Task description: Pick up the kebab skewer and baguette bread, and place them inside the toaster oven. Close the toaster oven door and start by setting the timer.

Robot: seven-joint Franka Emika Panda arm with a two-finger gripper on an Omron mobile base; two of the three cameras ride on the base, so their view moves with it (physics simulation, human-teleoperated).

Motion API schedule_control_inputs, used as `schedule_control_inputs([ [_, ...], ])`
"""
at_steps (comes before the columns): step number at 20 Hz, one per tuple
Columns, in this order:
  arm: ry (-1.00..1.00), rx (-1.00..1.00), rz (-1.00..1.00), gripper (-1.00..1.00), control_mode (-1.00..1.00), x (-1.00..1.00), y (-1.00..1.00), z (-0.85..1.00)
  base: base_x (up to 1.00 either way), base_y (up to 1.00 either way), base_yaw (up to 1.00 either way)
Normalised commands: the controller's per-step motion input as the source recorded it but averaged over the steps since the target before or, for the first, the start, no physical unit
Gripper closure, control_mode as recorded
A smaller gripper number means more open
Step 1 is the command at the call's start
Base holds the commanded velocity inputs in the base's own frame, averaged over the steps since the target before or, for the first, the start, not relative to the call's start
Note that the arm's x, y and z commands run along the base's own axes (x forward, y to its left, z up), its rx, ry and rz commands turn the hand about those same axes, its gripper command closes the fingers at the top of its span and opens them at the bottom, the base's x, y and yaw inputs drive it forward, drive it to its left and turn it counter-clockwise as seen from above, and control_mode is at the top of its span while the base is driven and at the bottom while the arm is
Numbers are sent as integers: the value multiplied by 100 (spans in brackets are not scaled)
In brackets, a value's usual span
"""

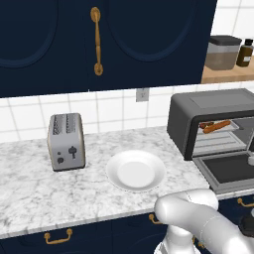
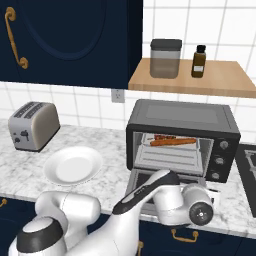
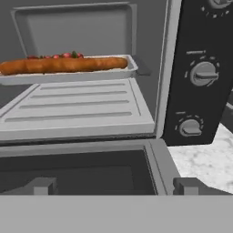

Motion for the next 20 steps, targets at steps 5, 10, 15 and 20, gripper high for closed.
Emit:
schedule_control_inputs([
  [5,12,0,3,-100,-100,-93,-29,-17,0,0,0],
  [10,9,0,3,-100,-100,-80,-19,-42,0,0,0],
  [15,6,0,3,-100,-100,-50,-4,-45,0,0,0],
  [20,-4,0,0,-100,-100,4,0,-18,0,0,0],
])
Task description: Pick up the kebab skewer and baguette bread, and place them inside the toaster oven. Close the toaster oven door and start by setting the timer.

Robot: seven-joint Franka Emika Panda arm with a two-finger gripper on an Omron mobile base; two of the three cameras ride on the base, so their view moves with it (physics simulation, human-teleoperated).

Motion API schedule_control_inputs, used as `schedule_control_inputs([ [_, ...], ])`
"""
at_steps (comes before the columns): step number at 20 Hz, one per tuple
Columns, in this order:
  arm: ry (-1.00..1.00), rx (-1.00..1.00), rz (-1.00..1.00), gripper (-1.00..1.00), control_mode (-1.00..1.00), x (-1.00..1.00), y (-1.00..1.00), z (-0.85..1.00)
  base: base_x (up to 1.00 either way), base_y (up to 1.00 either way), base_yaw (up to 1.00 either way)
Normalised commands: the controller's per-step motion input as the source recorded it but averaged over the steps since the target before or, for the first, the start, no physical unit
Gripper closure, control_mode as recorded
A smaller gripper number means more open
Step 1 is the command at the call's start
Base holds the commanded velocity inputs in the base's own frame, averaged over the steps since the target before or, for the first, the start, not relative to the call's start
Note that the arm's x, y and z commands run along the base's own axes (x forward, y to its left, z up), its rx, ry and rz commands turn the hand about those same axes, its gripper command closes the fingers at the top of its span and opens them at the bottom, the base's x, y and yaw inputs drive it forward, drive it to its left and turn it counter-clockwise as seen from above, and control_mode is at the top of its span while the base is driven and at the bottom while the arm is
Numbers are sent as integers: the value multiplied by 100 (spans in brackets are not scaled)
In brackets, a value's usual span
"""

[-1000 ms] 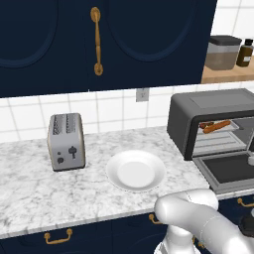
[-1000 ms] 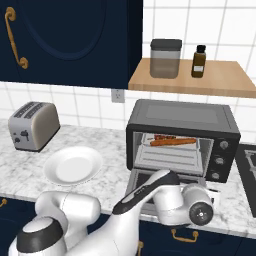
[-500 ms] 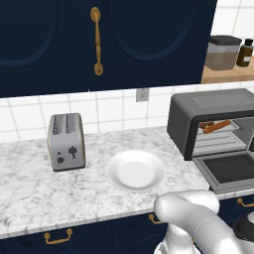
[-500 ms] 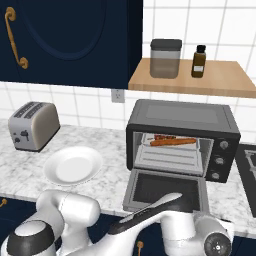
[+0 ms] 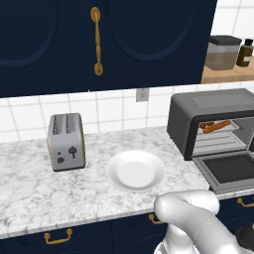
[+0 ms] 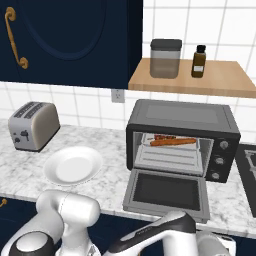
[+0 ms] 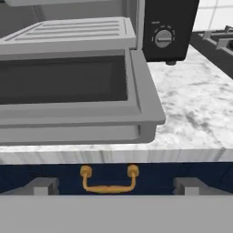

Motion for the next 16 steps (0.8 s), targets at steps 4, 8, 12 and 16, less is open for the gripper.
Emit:
schedule_control_inputs([
  [4,-12,0,2,-100,-100,20,1,0,0,0,0],
  [8,-4,0,1,-100,-100,8,0,0,0,0,0],
  [12,-2,0,0,-100,-100,21,3,0,0,0,0],
  [16,0,0,1,-100,-100,26,6,-2,0,0,0],
])
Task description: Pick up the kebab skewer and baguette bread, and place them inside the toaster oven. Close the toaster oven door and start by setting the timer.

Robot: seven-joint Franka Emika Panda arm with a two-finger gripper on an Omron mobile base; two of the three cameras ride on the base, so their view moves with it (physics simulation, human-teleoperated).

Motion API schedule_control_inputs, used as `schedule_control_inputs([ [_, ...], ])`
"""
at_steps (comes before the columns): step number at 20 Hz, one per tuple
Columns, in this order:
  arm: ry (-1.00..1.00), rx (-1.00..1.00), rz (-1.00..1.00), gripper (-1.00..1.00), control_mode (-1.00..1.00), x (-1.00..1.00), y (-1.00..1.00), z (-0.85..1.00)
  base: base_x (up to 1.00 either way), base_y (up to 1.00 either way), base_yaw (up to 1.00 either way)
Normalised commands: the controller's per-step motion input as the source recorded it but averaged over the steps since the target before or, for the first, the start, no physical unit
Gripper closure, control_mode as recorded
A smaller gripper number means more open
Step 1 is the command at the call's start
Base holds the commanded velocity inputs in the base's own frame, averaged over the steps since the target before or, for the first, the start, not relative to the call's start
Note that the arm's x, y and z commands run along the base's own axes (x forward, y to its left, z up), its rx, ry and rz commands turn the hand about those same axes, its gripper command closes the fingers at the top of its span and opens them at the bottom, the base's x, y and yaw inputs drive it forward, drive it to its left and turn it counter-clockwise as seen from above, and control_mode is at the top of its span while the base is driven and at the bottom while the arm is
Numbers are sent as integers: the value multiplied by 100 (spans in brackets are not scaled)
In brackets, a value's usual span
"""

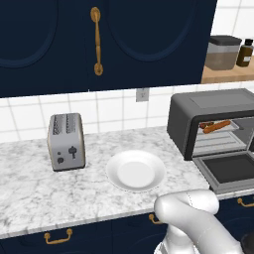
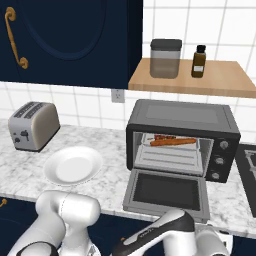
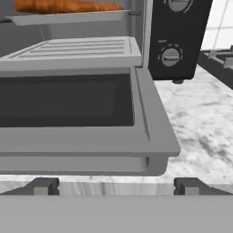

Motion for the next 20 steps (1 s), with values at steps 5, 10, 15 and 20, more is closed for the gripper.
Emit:
schedule_control_inputs([
  [5,0,0,1,-100,-100,13,12,-27,0,0,0],
  [10,0,0,0,-100,-100,2,8,-35,0,0,0],
  [15,-1,0,0,-100,-100,10,0,-1,0,0,0],
  [20,-1,0,0,-100,-100,5,0,0,0,0,0],
])
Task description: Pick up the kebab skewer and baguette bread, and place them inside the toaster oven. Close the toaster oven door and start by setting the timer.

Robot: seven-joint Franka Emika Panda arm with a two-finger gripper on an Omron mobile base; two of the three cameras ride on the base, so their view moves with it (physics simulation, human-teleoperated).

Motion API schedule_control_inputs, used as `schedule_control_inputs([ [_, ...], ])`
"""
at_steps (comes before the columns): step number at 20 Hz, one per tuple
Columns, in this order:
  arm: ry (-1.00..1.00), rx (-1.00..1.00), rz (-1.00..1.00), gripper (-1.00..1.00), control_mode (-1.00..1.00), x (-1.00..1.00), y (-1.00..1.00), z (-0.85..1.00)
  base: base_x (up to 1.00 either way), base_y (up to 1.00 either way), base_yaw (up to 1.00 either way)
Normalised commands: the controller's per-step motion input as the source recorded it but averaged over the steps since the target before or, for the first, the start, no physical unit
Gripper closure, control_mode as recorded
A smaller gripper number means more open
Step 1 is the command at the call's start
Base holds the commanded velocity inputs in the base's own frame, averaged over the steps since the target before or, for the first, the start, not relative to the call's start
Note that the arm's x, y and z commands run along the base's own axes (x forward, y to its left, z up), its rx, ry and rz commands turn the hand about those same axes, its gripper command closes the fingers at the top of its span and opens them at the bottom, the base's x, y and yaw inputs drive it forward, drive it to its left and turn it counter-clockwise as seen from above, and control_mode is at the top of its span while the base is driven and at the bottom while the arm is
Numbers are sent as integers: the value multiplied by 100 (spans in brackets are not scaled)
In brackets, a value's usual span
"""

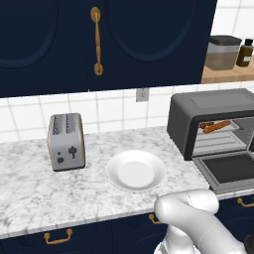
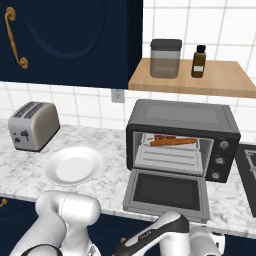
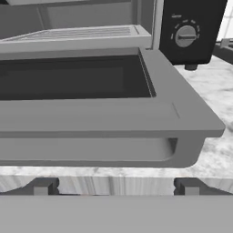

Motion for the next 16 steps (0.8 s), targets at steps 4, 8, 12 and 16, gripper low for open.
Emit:
schedule_control_inputs([
  [4,-1,0,0,-100,-100,8,0,0,0,0,0],
  [8,-2,0,0,-100,-100,4,0,0,0,0,0],
  [12,-2,0,0,-100,-100,1,0,0,0,0,0],
  [16,-1,0,0,-100,-100,5,0,2,0,0,0],
])
